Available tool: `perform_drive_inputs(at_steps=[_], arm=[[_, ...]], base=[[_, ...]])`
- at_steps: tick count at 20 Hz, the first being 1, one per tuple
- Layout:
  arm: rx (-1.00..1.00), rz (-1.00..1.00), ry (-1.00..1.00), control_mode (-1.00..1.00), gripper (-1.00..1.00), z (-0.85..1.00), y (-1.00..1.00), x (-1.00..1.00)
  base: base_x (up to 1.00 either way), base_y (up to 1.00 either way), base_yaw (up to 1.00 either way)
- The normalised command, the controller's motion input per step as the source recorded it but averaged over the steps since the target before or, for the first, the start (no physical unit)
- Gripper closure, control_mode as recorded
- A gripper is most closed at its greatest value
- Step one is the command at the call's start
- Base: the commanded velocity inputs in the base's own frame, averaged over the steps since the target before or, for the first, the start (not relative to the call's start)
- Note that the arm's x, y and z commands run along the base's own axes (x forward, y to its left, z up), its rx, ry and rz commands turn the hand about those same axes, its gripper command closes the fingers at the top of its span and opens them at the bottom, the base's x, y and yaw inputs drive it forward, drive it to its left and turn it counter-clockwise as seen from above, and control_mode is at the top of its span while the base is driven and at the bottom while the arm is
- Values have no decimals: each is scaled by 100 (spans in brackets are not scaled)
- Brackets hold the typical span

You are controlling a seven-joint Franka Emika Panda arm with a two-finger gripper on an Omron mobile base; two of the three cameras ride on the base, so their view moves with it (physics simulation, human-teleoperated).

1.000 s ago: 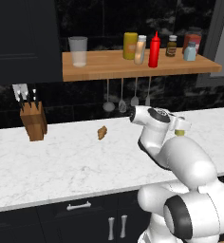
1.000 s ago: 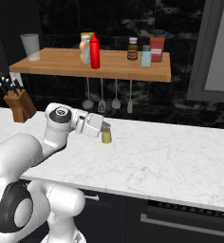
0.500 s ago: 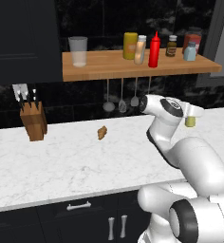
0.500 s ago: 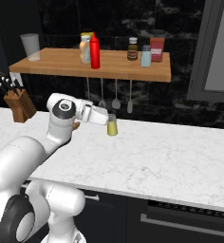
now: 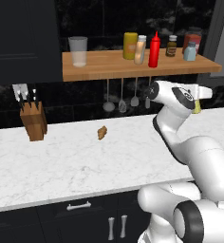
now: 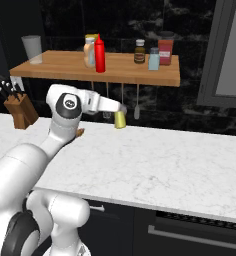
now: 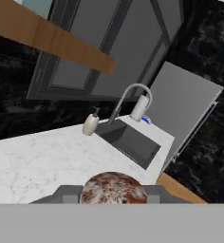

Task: Put the shaker and condiment bottle from the counter next to their counterparts in the cabinet.

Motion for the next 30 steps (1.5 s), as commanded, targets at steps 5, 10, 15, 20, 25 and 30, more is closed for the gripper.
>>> perform_drive_inputs(at_steps=[5,10,15,20,25,30], arm=[[-2,12,1,-100,100,12,6,-1],[-1,5,-22,-100,100,13,2,0],[2,1,-23,-100,100,48,-13,16],[5,0,-10,-100,100,51,-3,23],[13,2,-1,-100,100,45,0,20],[15,4,-5,-100,100,47,0,0]], base=[[0,0,0],[0,0,0],[0,0,0],[0,0,0],[0,0,0],[0,0,0]])
